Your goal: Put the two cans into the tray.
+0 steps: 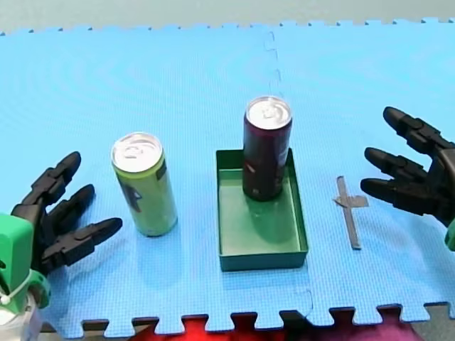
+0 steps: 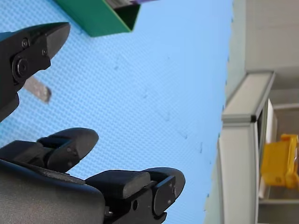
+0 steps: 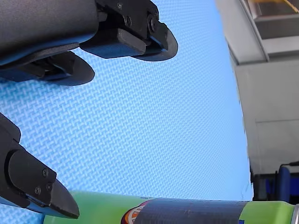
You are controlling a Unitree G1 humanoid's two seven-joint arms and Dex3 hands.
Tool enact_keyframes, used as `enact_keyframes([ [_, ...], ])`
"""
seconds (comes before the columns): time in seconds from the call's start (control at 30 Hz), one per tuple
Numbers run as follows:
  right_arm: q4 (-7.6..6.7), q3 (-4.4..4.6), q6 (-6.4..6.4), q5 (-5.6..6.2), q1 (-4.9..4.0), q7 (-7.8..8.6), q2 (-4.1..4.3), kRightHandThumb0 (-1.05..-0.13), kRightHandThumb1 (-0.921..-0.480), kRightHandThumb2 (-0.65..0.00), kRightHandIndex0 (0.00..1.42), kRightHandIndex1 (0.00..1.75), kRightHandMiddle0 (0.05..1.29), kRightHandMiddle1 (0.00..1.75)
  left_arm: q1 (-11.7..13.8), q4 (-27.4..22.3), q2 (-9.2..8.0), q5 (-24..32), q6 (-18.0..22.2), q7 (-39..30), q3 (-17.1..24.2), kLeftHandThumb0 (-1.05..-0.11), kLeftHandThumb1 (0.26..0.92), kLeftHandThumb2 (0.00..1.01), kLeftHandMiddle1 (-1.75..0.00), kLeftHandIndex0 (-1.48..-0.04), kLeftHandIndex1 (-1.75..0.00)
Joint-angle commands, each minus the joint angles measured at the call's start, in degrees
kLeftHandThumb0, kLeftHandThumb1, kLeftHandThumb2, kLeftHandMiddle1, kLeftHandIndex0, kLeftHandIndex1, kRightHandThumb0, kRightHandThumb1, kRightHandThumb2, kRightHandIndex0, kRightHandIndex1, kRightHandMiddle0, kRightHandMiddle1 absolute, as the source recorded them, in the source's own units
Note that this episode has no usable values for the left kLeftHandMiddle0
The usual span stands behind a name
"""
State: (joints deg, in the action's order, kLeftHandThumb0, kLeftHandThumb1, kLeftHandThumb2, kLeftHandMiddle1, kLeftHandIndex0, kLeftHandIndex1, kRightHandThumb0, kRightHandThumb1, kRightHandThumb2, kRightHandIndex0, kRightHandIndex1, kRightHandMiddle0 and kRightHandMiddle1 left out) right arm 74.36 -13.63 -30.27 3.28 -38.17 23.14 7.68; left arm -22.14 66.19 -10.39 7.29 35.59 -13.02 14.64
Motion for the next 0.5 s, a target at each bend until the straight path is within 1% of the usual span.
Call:
enact_keyframes([
  [0.0, -0.25, 0.14, 0.04, -0.03, -0.20, 0.01, 0.45, -0.758, -0.636, -0.002, 0.54, 0.00, 0.40, 0.00, -0.31, 0.53, -0.09, -0.06, 0.21, 0.12, 0.01, -1.048, 0.624, 0.00, 0.00, -0.36, -0.01],
  [0.2, -0.38, 0.42, 0.50, 0.09, -0.50, 0.06, 0.61, -0.766, -0.639, -0.001, 0.54, 0.00, 0.39, 0.00, -0.61, 0.92, 0.09, -0.34, 0.92, -0.29, -0.39, -1.048, 0.631, 0.00, 0.00, -0.37, -0.01],
  [0.33, -0.33, 0.35, 0.94, 0.27, -0.71, -0.03, 0.63, -0.764, -0.639, -0.001, 0.53, 0.00, 0.39, 0.00, -0.73, 1.03, 0.01, -0.75, 1.42, -0.79, -0.90, -1.048, 0.641, 0.01, 0.00, -0.37, -0.02],
  [0.47, -0.29, 0.31, 1.00, 0.30, -0.72, -0.28, 0.56, -0.764, -0.639, 0.000, 0.53, 0.00, 0.39, 0.00, -0.88, 1.22, -0.12, -1.07, 2.01, -1.44, -1.29, -1.048, 0.652, 0.01, 0.00, -0.38, -0.02],
])
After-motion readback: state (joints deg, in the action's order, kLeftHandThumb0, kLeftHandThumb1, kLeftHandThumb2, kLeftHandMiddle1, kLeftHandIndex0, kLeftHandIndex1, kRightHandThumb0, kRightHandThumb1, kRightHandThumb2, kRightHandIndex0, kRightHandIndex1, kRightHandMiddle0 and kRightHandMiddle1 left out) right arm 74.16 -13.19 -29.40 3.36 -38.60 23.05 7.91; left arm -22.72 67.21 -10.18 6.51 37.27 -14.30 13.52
